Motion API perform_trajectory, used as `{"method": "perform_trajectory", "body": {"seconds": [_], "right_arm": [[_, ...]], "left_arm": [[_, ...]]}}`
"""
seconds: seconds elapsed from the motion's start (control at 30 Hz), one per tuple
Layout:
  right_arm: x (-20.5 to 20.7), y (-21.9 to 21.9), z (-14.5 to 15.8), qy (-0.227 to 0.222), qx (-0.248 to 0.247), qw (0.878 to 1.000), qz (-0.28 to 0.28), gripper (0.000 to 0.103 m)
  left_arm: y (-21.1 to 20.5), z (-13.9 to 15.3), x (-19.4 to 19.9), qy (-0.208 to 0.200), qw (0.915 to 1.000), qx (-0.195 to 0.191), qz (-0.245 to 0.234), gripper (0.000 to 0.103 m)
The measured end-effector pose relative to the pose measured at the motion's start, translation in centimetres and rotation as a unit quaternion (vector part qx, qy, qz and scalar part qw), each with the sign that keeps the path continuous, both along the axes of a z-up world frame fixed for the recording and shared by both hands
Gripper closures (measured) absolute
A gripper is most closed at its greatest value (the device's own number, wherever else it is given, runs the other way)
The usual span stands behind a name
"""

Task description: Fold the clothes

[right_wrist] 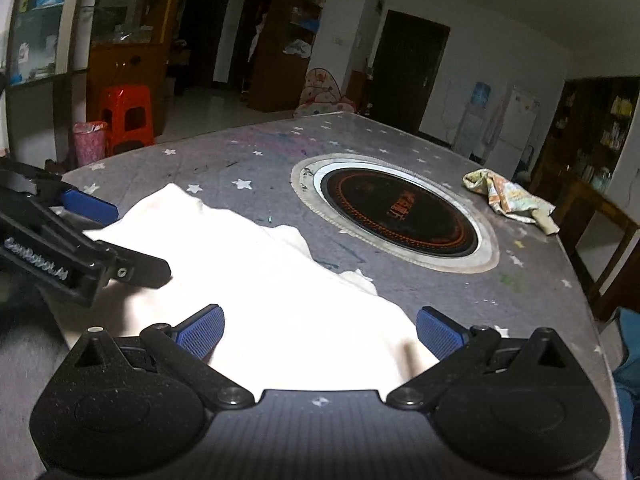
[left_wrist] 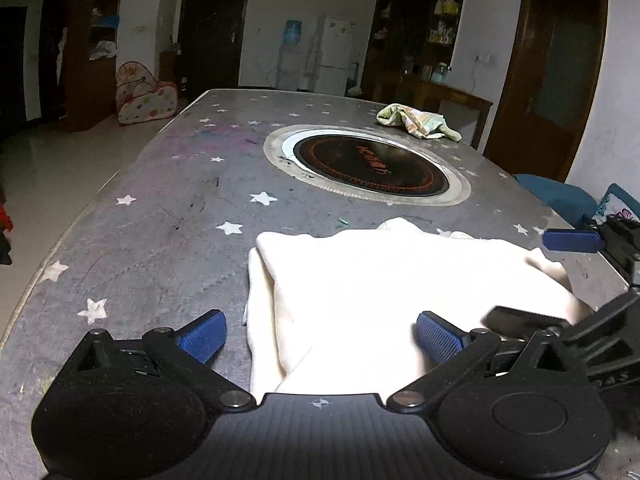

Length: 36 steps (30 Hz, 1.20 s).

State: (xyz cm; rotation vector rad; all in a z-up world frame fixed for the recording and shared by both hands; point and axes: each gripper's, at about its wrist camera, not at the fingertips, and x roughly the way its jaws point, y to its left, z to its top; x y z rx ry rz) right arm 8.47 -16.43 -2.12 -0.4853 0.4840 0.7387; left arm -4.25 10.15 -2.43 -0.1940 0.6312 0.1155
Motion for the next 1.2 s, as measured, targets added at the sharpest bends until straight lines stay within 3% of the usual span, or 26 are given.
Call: {"method": "perform_trajectory", "body": {"seconds": [0.47,0.83,1.07,1.2], "right_arm": [[-3.5,-4.9,-0.4,-0.085,-0.029,0.996,-0.004,0.0],[-2.7,-8.7,-0.3,-0.035,-0.016,0.997,-0.064,0.0],[-2.4,-9.1,1.2,-0.043,0.002,0.996,-0.081,0.0],[-1.3,-8.9,2.3,0.037,0.077,0.996,-0.041,0.0]], "left_arm": [[0.0,-0.2,0.3,0.005,1.0,0.006,0.004,0.0],[0.0,-0.2,0.2,0.003,1.0,0.0,0.004,0.0],[0.1,-0.2,0.2,0.003,1.0,0.001,0.004,0.0],[0.1,-0.2,0.2,0.003,1.0,0.001,0.004,0.0]]}}
